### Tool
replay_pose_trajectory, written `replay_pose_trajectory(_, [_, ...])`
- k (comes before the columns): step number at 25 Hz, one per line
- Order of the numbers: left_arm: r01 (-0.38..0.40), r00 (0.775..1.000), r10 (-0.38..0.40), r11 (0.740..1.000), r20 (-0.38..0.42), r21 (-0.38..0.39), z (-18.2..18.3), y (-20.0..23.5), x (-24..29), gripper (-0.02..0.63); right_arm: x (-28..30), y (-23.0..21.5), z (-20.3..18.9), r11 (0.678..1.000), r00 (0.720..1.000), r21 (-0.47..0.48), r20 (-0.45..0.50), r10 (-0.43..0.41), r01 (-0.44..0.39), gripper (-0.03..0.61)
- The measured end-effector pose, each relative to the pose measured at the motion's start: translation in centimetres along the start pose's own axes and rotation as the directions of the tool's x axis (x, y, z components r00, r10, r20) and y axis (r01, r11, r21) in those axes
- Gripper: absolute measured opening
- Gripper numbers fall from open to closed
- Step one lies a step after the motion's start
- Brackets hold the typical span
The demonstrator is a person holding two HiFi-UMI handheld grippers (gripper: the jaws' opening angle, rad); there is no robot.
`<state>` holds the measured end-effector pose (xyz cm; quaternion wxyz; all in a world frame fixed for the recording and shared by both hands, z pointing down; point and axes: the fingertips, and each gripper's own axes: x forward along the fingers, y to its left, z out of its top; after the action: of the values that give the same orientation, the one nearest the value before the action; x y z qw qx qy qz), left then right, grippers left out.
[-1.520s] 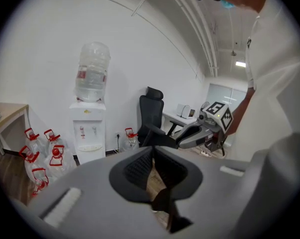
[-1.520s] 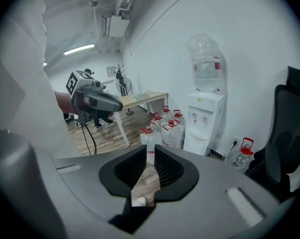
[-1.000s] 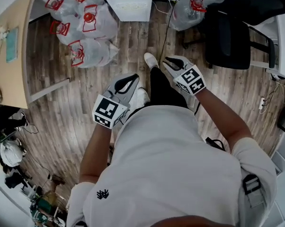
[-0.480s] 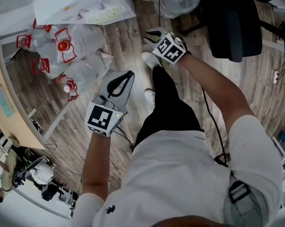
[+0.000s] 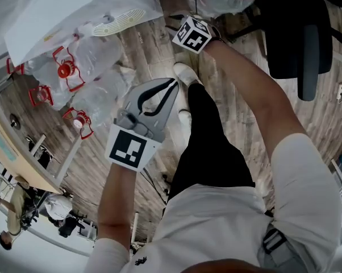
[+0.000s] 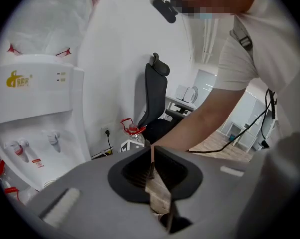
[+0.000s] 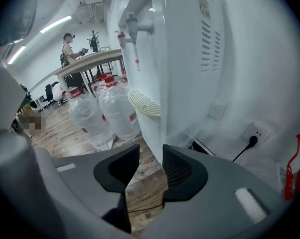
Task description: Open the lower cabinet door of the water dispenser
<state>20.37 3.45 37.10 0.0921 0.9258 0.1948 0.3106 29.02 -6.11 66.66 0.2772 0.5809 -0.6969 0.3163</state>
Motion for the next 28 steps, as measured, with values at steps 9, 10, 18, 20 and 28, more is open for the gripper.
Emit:
replay_pose_trajectory(9, [-0.007,1.000,0.007,0.999,-0.004,-0.037,-2.6,2.4,1.8,0.060,7.6,-4.4,-0.1,0.995,0.997,-0.097,-0.072,0.000,-0.007,0.155])
replay_pose_trajectory(10, [-0.009,1.000,0.009,0.999,-0.002,-0.039,-2.7,2.6,1.8,0.060,8.1,-4.8,-0.1,0.994,0.997,-0.106,-0.076,0.000,-0.008,0.155])
replay_pose_trajectory(18, [-0.019,1.000,0.019,0.998,-0.004,-0.067,-4.1,4.0,1.8,0.060,11.5,-5.6,0.1,0.985,0.993,-0.168,-0.117,0.004,-0.024,0.167])
replay_pose_trajectory(20, [-0.025,1.000,0.025,0.997,0.000,-0.071,-4.2,4.2,1.6,0.060,11.9,-5.4,0.3,0.982,0.992,-0.188,-0.127,0.010,-0.034,0.167])
replay_pose_trajectory(28, [-0.046,0.999,0.047,0.994,0.009,-0.102,-4.7,4.6,1.0,0.060,12.0,-5.8,0.5,0.980,0.991,-0.199,-0.133,-0.005,-0.022,0.166])
